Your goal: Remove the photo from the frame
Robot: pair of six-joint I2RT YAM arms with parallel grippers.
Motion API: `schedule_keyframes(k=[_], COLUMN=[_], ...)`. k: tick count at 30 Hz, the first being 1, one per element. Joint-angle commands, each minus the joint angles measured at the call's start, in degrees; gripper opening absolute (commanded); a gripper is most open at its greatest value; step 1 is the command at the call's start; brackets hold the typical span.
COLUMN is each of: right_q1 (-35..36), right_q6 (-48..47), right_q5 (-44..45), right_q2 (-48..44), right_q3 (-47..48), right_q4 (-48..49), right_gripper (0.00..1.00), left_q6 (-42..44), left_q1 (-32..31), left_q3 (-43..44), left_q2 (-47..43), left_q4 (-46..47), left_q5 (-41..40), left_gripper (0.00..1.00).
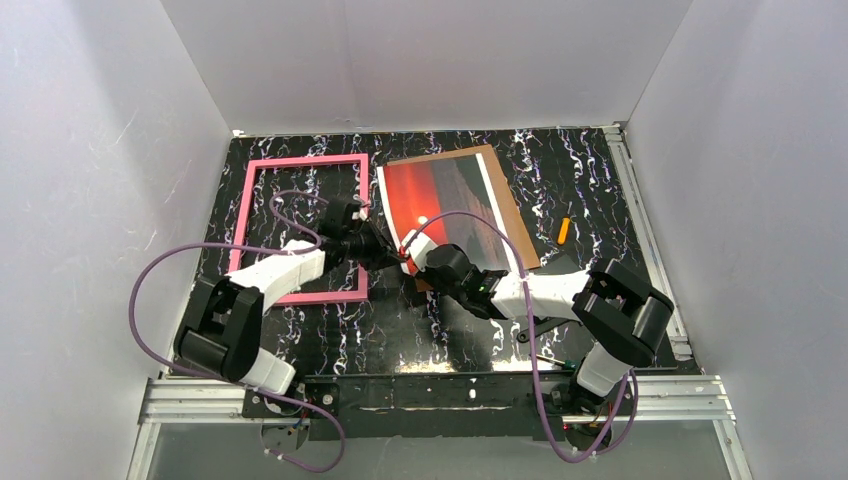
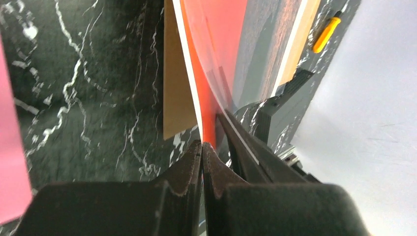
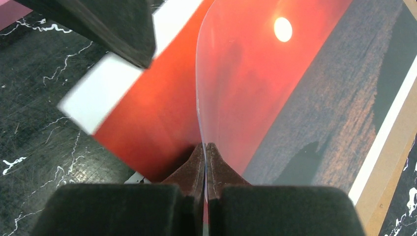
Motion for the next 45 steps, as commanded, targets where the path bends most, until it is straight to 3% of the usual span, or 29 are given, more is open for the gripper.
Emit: schedule_keyframes(k=[1,4,13,24,34,37,41,45], right_q1=[-1.2,-1.3,-1.3,-1.3,-0.3,1.1,2.9,6.0], right_q6=[1.3,0.9,-1.1,-1.3,1.4,3.0,6.8,11.9], right_q5=[0.7,0.1,-3.4,-4.1,-3.5,-1.6,-1.9,-4.0], right_q2=[0.4,1.0,1.8,2.5,0.4,-1.9,-8.3,-15.2], right_q3=[1.9,2.3,2.2,2.3,1.5,0.8,0.1,1.4], right_q4=[-1.6,-2.0,-2.2,-3.0,-5.2,-6.1,-10.0,-16.4], right_gripper=[0.01,0.01,0.01,0.03,0.40,0.58,0.68,0.69], left_q6=[7.7,11.6,21.9,30.5,35.1,34.9,33.9,31.9], left_q1=[-0.1,0.1,0.4,0.8,1.3,1.4,1.4,1.4], left_q3=[7.2,12.0,24.0,31.7,40.8,43.2,44.5,44.0], left_q2=[-4.2,-4.3,-10.7,-18.2,-26.1,-27.2,-27.8,-27.7], left_q4=[-29.8,-41.4,-60.1,-80.1,-91.2,-92.0,-91.7,-90.4], left_q5=[-2.2,-2.4,-0.2,-8.7,-18.8,-20.6,-20.1,-18.9], left_gripper=[0.00,0.00,0.00,0.00,0.00,0.00,0.00,0.00])
